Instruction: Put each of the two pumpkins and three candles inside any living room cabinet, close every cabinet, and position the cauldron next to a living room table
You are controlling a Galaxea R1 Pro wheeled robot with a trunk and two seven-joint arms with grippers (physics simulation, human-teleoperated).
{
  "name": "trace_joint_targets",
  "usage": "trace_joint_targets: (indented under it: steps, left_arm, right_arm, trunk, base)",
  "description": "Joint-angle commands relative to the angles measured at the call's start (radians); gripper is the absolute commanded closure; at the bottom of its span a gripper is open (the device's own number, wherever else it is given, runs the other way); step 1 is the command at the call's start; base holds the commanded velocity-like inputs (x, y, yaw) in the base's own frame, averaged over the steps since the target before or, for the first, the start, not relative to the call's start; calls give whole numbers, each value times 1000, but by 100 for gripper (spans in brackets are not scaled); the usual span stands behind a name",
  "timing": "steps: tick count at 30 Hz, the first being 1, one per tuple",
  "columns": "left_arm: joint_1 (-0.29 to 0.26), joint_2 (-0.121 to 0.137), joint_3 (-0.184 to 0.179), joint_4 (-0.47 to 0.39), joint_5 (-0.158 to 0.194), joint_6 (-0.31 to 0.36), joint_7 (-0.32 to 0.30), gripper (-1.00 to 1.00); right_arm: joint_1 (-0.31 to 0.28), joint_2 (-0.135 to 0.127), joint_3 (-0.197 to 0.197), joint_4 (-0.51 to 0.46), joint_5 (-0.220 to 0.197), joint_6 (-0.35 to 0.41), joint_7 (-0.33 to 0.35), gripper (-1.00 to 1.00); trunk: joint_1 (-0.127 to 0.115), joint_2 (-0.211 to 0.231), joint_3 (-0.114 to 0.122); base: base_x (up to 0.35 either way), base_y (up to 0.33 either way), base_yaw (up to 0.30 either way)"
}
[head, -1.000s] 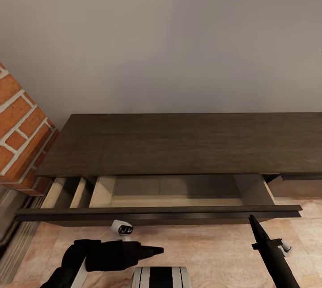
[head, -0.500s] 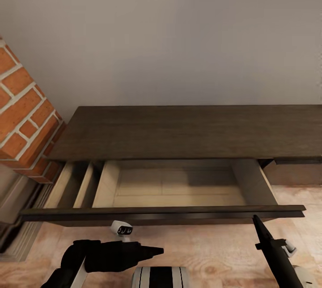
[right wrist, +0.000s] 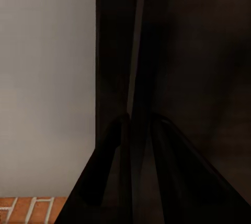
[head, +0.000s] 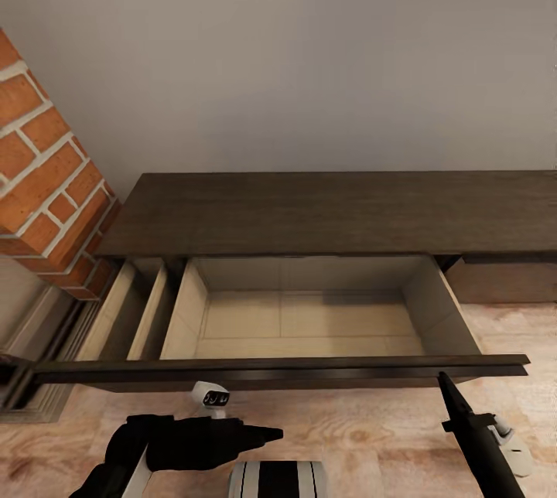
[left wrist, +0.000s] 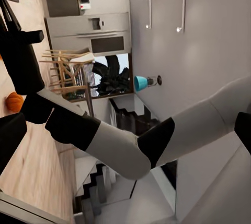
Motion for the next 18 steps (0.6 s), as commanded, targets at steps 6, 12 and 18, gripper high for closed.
trace_joint_targets:
  steps: [6, 12, 18]
  left_arm:
    - [-1, 0, -3, 0, 3, 11, -2, -100]
    - [-1, -1, -3, 0, 3, 11, -2, -100]
    - [0, -1, -3, 0, 3, 11, -2, -100]
  right_arm:
    - [0, 0, 46, 44, 5, 5, 0, 100]
    - [0, 0, 46, 44, 5, 5, 1, 100]
    - [0, 0, 46, 44, 5, 5, 0, 100]
  trunk:
    - [-1, 0, -1]
    - [-1, 0, -1]
    - [-1, 0, -1]
  base:
    - [-121, 0, 0]
    - [-19, 0, 0]
    - [-176, 0, 0]
